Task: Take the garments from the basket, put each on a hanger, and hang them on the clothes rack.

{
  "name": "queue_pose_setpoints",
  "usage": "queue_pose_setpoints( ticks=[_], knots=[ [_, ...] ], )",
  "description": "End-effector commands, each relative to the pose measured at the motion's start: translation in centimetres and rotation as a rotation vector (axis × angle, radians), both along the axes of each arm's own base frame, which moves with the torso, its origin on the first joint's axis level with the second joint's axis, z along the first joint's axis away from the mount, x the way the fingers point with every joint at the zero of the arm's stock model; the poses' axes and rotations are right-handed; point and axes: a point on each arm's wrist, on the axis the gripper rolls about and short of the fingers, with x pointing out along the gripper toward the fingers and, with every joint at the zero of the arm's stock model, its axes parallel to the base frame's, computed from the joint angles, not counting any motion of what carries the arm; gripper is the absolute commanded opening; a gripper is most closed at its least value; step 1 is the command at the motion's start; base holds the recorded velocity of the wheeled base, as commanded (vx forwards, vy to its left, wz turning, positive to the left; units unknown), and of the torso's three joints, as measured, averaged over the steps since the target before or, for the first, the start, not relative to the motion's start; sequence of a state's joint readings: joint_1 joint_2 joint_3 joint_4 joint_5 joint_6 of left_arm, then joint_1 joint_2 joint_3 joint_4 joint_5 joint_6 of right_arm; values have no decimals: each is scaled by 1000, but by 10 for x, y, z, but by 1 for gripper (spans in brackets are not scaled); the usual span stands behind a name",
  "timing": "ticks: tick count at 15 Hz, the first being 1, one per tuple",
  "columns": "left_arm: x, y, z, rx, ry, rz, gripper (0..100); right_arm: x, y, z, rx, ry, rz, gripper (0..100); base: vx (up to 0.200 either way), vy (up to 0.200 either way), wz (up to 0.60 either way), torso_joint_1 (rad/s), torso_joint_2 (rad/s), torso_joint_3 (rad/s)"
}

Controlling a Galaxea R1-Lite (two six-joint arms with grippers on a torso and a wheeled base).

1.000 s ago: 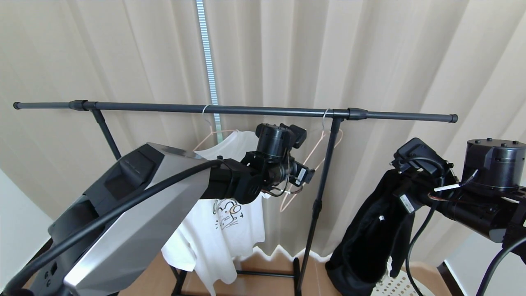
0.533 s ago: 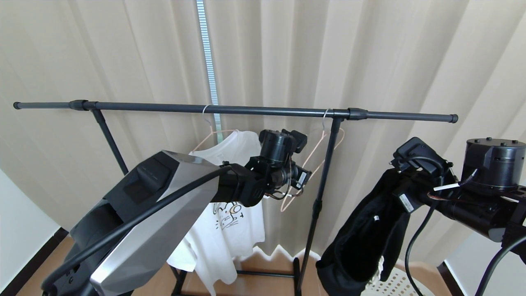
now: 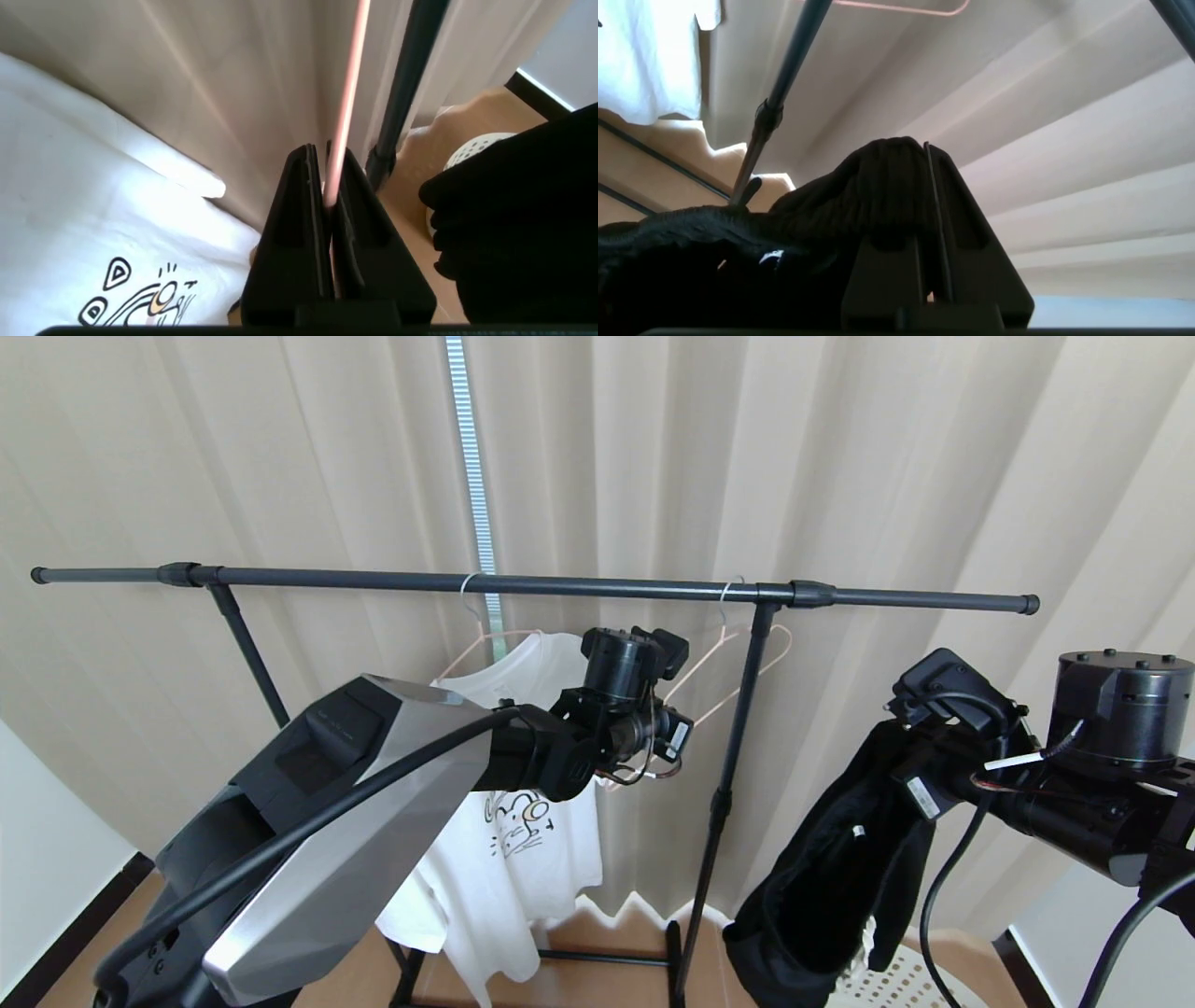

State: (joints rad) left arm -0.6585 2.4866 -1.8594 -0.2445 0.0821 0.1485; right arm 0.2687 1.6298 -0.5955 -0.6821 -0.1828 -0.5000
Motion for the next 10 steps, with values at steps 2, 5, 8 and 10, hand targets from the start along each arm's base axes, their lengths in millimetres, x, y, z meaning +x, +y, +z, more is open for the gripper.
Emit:
queue_pose_setpoints(
  ticks=[2, 5, 8, 10],
  knots=[
    [1, 5, 11, -15, -17, 21, 0, 0, 0, 0, -1, 1, -1, 0, 0, 0, 0, 0, 0, 0],
    [1, 10, 23, -41, -30, 32, 0, 0, 0, 0, 0, -1, 0, 0, 0, 0, 0, 0, 0, 0],
    [-2, 12, 32, -61, -32, 39, 0, 0, 0, 0, -1, 1, -1, 0, 0, 0, 0, 0, 0, 0],
    [-6, 17, 37, -58, -31, 51, 0, 0, 0, 0, -1, 1, -1, 0, 0, 0, 0, 0, 0, 0]
  ],
)
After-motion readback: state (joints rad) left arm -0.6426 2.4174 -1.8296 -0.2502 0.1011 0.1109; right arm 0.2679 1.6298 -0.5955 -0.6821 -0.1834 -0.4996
